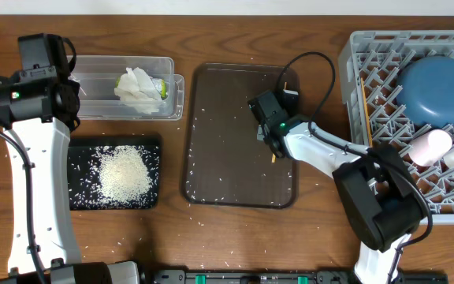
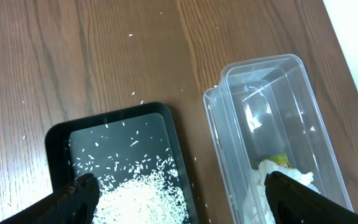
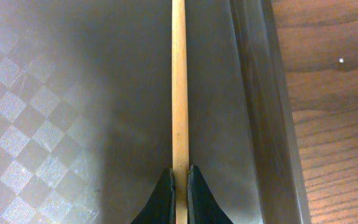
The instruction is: Sort waste into correct bins and load items into the dishwasher rack
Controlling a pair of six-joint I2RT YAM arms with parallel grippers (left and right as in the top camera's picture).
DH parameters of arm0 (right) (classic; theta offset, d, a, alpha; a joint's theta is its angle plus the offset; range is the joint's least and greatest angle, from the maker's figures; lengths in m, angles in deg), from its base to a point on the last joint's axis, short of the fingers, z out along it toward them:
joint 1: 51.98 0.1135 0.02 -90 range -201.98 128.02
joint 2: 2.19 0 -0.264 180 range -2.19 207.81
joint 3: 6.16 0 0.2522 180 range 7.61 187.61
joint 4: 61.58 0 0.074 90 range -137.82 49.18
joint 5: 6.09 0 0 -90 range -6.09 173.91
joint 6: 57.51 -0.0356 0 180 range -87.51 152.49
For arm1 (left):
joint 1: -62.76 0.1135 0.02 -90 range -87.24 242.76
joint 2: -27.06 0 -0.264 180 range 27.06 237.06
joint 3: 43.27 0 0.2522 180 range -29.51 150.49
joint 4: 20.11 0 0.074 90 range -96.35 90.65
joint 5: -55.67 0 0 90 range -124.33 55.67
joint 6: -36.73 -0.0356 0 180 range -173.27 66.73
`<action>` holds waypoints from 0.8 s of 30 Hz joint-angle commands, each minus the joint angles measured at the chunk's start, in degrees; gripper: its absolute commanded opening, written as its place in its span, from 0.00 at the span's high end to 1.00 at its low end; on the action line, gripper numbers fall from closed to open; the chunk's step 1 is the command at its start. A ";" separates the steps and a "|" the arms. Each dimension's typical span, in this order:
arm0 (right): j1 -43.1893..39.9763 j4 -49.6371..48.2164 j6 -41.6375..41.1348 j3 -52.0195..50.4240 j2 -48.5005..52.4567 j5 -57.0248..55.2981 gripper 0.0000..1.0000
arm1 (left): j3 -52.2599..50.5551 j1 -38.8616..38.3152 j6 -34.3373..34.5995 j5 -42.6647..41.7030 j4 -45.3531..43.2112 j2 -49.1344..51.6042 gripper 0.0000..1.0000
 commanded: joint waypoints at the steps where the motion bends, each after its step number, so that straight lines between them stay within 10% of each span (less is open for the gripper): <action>1: -1.20 0.68 0.17 0.17 -3.85 2.84 0.99 | -0.02 0.17 -0.52 1.36 0.17 0.31 0.12; 24: -26.38 8.52 29.86 0.20 -28.98 8.41 0.99 | -0.02 0.20 -0.52 1.36 0.17 0.31 0.12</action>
